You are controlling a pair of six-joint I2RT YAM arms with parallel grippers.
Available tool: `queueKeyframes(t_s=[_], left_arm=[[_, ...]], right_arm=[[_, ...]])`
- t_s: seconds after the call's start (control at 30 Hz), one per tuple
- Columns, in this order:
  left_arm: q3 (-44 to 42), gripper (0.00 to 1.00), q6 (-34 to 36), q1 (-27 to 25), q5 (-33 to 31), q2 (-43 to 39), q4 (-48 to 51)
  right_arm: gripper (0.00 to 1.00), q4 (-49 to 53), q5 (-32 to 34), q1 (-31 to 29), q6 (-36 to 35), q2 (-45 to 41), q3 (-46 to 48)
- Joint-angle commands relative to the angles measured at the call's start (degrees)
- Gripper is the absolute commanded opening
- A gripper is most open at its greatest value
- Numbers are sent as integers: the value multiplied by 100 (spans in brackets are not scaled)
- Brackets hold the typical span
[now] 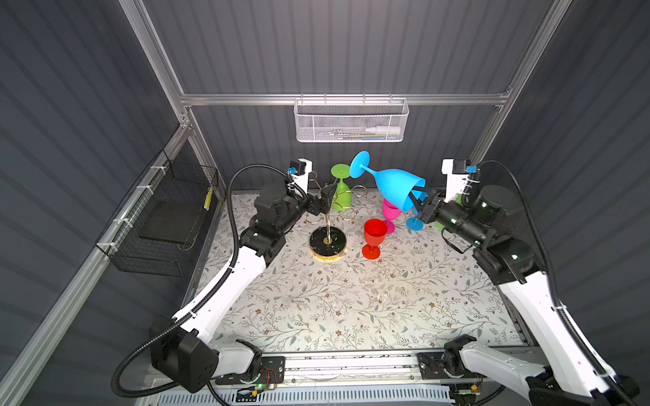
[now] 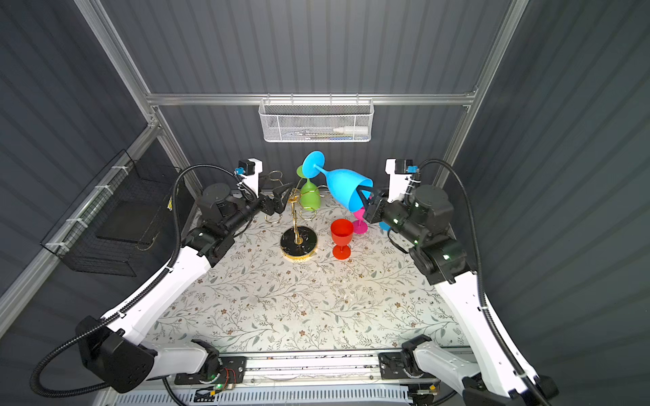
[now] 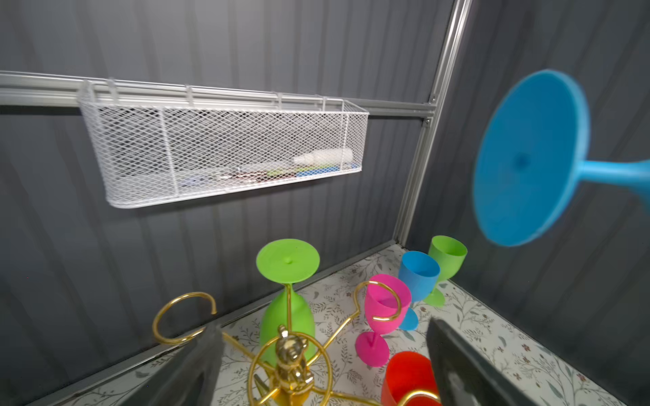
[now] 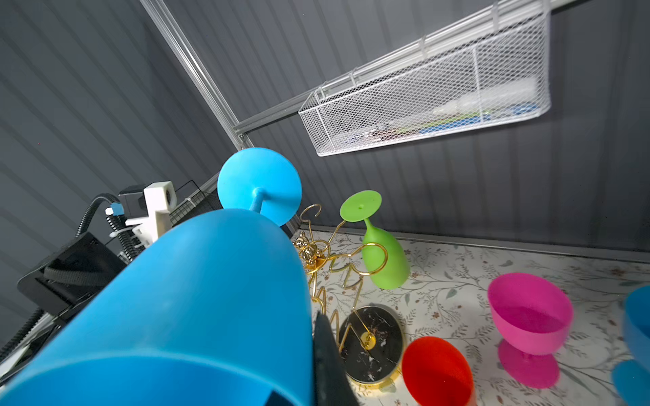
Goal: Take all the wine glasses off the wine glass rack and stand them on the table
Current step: 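Draw the left gripper back while the right gripper carries the blue glass down, then set the blue glass upright on the table nearer the robot than the red glass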
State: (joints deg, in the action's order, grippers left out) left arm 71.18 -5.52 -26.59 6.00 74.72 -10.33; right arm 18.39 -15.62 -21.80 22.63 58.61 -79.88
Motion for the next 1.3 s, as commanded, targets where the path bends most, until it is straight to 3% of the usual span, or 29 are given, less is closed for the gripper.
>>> queueKeyframes(t_s=[0.0,0.1,0.2,0.37,0.47,0.63,0.83,1.27], left_arm=[[-258,94,-558,537,-228,-178,-416],[-507,95,-1071,1062,-189,-270,-634],[-675,96,-1077,1197,-401,-374,-685],[-882,99,-1316,1377,-909,-455,-702],[-987,100,-1378,1486,-1033,-493,-788],[-1055,100,-1400,1577,-1142,-519,-795],[-1173,100,-1330,1663,-1288,-672,-813],[-1315,100,-1119,1748,-1443,-914,-707]], right_arm=[[0,1357,384,-129,-923,-219,-422],[0,2217,735,-579,-1431,-309,-553],[0,2910,1261,-1252,-1588,-333,-484],[0,4041,2436,-2170,-1195,-104,-279],[0,4671,2712,-2433,-887,131,-193],[0,5040,2817,-2513,-451,508,100],[0,5181,2879,-2513,-124,1738,-109],[0,4656,2751,-2419,-520,3534,-628]])
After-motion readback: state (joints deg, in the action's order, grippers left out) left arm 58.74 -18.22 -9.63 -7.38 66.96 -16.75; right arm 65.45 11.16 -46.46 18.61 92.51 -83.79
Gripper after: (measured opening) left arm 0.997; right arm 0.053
